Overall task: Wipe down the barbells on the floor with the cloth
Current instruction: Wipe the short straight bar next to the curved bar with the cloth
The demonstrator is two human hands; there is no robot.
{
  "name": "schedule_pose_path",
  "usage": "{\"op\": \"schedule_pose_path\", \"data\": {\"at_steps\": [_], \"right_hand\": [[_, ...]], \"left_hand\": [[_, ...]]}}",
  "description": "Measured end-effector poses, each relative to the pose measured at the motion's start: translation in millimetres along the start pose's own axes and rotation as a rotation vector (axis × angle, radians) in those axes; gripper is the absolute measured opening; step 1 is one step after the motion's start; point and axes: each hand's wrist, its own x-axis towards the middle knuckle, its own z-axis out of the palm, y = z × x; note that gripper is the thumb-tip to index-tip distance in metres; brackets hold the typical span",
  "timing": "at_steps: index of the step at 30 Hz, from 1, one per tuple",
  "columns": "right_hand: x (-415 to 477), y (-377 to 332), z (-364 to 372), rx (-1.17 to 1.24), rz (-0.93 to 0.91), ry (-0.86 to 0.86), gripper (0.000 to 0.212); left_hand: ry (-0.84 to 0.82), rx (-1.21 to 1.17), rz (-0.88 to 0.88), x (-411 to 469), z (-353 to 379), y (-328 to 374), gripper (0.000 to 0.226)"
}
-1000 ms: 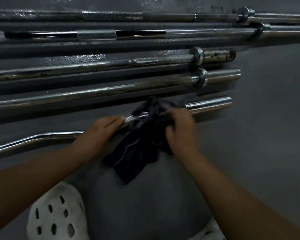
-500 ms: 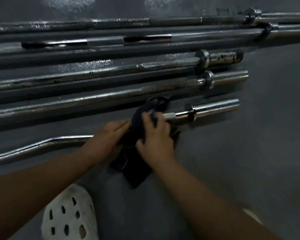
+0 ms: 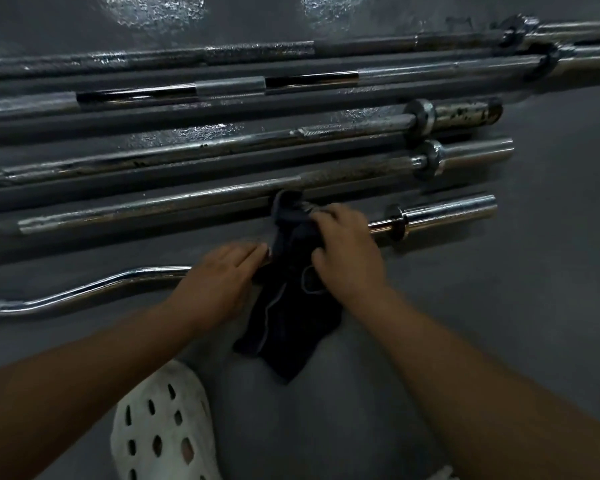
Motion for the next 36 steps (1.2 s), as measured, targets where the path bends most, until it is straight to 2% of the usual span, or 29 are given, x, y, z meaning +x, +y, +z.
{"op": "schedule_pose_path", "data": {"at_steps": [2,4,6,11,12,16,18,20,21,24,26,30,36], "right_hand": [[-19,-5,11,0.028,0.130,0.055,0.064],[-46,-32,27,0.002,0.152,0.016,0.071],[-51,-48,26,-0.036,0.079,-0.117,0.063],[-17,-31,-17,0.020,-0.030,-0.496,0.033],[-20,-30,-24,0.044,-0.009,-0.482,0.031],[-45,-40,-50,0.282,0.187,-0.228,0.032],[-63,-55,-66,0.406,0.236,-0.176,0.045],[-81,-71,-83,0.520,0.277,-0.154,0.068],[-91,-79,-92,0.559,0.297,-0.143,0.068],[-117,-95,-119,0.635,0.364,-0.081,0.036],[-131,-101,-138,0.662,0.384,-0.027,0.024],[-142,-104,-165,0.683,0.361,0.086,0.026],[-127,-97,-182,1.022,0.353,0.147,0.026]], "left_hand": [[-0.007,0.006,-0.038,-9,1,4,0.063],[-0.047,0.038,-0.060,-13,2,12,0.065],[-0.086,0.077,-0.066,-14,1,16,0.069],[-0.143,0.121,-0.006,-27,-16,6,0.072],[-0.145,0.123,0.001,-33,-20,3,0.072],[-0.086,0.153,0.019,-60,-49,1,0.071],[-0.070,0.160,0.031,-72,-72,9,0.069],[-0.048,0.168,0.047,-83,-98,20,0.067],[-0.017,0.176,0.072,-88,-112,26,0.066],[0.023,0.216,0.111,-105,-152,42,0.068],[0.076,0.226,0.122,-117,-177,53,0.067],[0.141,0.210,0.099,-135,-207,70,0.066],[0.114,0.191,0.073,-130,-210,71,0.065]]}}
